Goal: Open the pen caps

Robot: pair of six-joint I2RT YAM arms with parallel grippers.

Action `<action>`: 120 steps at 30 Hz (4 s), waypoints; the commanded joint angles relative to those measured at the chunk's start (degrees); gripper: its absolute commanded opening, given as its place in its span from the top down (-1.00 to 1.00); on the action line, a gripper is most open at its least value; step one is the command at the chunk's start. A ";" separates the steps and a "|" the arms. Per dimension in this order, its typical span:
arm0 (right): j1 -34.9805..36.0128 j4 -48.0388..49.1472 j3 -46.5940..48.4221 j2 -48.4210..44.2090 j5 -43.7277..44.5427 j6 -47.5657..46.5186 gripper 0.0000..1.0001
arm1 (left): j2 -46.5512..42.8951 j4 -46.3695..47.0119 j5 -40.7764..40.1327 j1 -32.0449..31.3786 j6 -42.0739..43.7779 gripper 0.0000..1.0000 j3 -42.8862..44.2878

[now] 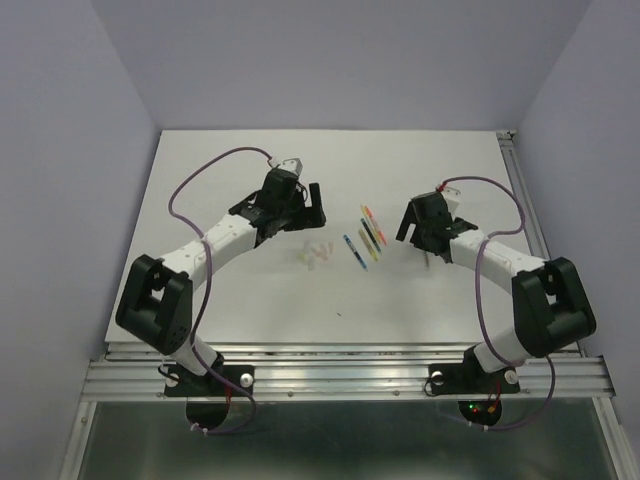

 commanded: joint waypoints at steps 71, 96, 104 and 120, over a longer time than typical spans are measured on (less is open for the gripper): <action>20.89 35.22 -21.97 -28.05 2.79 28.27 0.99 | -8.01 24.59 16.74 -19.95 -3.14 -0.55 -10.37; 21.42 33.73 -16.89 -22.52 13.92 25.20 0.99 | -10.73 23.36 15.42 -21.09 -4.45 1.00 -13.09; 15.37 35.64 -9.23 -11.98 18.11 16.06 0.99 | -13.72 23.71 14.81 -25.22 -9.37 1.00 -21.78; 2.70 38.91 -8.43 -8.09 -0.52 9.83 0.99 | -18.21 18.28 5.51 -27.33 -13.25 1.00 -24.80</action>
